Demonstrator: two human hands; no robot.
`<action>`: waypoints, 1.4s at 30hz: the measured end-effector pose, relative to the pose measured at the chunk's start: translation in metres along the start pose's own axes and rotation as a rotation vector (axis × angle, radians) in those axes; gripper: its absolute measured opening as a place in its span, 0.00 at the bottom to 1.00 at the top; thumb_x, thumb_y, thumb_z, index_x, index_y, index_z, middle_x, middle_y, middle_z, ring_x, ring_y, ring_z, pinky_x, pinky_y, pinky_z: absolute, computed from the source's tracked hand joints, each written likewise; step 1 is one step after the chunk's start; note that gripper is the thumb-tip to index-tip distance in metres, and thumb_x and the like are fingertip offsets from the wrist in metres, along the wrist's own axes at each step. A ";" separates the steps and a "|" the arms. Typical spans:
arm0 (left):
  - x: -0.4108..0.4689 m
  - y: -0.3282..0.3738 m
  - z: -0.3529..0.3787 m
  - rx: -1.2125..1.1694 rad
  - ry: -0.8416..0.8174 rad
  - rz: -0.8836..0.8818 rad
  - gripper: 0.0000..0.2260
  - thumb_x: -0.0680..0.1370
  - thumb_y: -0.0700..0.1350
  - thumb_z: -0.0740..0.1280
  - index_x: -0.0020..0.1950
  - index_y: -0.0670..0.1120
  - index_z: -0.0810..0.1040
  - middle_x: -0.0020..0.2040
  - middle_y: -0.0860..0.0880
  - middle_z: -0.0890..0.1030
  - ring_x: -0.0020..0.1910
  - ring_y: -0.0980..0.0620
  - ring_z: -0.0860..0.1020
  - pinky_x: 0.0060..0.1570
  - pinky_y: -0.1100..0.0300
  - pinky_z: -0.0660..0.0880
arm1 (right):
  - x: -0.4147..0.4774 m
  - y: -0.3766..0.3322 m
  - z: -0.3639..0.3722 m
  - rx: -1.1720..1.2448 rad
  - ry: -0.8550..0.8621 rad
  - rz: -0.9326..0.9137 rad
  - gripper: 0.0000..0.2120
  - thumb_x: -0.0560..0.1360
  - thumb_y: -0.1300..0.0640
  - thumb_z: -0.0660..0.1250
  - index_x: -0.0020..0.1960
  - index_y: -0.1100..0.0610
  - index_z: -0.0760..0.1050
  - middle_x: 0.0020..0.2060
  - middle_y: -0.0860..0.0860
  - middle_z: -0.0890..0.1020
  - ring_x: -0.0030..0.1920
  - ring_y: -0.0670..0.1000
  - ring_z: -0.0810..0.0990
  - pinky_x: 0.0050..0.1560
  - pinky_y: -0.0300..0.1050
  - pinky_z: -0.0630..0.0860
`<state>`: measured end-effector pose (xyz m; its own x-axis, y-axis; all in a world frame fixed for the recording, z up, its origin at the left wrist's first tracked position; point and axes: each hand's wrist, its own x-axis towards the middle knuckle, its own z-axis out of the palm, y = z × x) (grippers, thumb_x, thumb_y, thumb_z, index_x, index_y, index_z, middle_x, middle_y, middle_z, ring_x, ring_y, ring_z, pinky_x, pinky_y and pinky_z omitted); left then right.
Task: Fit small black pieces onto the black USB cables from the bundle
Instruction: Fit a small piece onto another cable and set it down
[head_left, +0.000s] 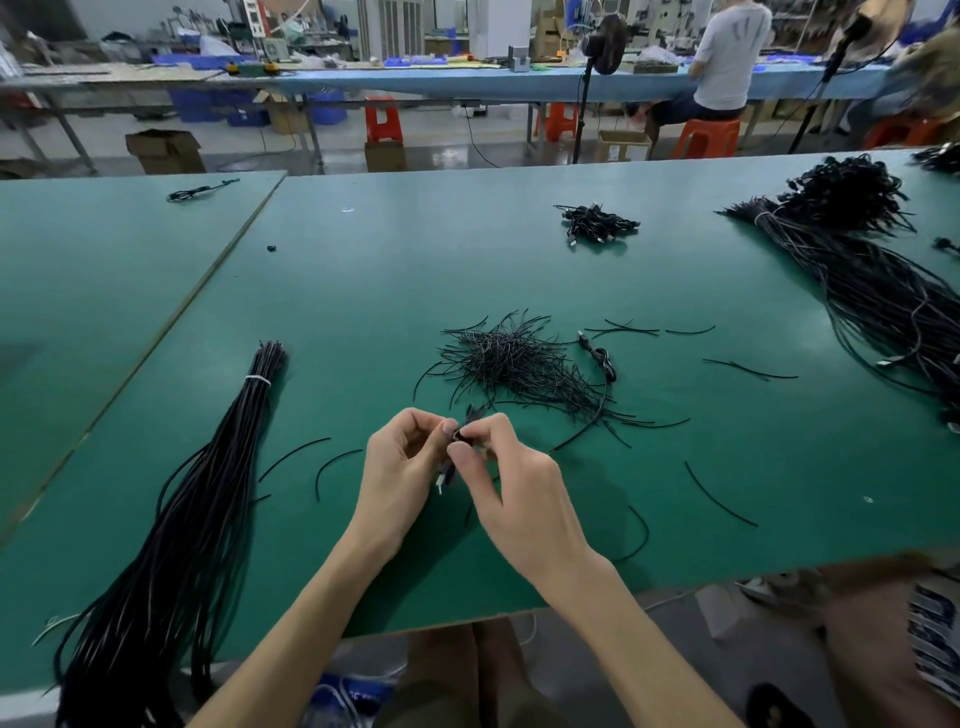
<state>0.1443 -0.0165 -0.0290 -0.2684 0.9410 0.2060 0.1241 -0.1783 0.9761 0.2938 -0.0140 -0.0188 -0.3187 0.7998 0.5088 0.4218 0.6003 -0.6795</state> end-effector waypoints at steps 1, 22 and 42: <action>0.000 -0.001 -0.001 -0.001 0.010 -0.007 0.07 0.82 0.43 0.69 0.46 0.40 0.80 0.34 0.49 0.82 0.32 0.55 0.78 0.33 0.63 0.74 | 0.001 -0.002 0.001 0.027 -0.020 0.034 0.20 0.83 0.37 0.57 0.57 0.53 0.73 0.46 0.47 0.85 0.45 0.47 0.83 0.46 0.50 0.80; 0.000 0.002 -0.002 -0.054 -0.146 -0.077 0.11 0.77 0.30 0.69 0.38 0.43 0.79 0.32 0.44 0.79 0.33 0.51 0.75 0.38 0.66 0.72 | -0.001 0.018 -0.001 0.092 0.106 0.135 0.16 0.74 0.72 0.72 0.50 0.53 0.79 0.51 0.46 0.82 0.56 0.40 0.78 0.57 0.28 0.70; -0.002 0.008 -0.003 -0.061 -0.163 -0.036 0.08 0.81 0.40 0.68 0.56 0.39 0.85 0.52 0.39 0.83 0.50 0.46 0.80 0.57 0.53 0.76 | 0.006 0.025 -0.012 0.802 -0.049 0.461 0.05 0.81 0.64 0.68 0.54 0.64 0.81 0.40 0.58 0.87 0.36 0.54 0.85 0.38 0.40 0.80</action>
<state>0.1432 -0.0204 -0.0219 -0.1125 0.9804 0.1618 0.0576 -0.1561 0.9861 0.3127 0.0058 -0.0267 -0.3090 0.9472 0.0862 -0.1921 0.0266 -0.9810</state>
